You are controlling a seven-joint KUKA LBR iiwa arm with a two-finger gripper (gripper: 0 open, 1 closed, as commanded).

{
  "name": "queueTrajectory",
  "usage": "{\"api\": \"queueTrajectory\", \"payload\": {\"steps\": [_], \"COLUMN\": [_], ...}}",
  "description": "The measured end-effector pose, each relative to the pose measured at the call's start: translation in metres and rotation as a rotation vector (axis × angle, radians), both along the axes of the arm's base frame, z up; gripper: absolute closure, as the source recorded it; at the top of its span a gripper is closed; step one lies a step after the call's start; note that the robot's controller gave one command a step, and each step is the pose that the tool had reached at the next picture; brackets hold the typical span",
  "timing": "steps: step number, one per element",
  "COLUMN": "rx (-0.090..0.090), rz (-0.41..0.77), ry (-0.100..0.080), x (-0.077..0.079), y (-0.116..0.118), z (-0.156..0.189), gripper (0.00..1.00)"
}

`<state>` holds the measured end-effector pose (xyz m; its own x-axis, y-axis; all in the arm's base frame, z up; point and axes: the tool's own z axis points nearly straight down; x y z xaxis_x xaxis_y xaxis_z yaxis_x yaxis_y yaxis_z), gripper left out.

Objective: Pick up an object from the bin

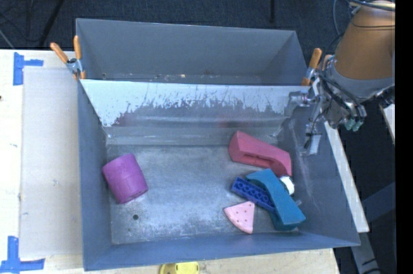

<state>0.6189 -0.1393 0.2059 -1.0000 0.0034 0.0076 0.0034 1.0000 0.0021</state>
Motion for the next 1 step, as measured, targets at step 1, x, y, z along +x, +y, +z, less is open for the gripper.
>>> {"api": "queueTrajectory", "payload": {"steps": [1], "rx": [-0.001], "rz": [0.003], "ry": [-0.008], "x": [0.0015], "y": [0.0007], "z": [0.0051], "gripper": [0.0]}}
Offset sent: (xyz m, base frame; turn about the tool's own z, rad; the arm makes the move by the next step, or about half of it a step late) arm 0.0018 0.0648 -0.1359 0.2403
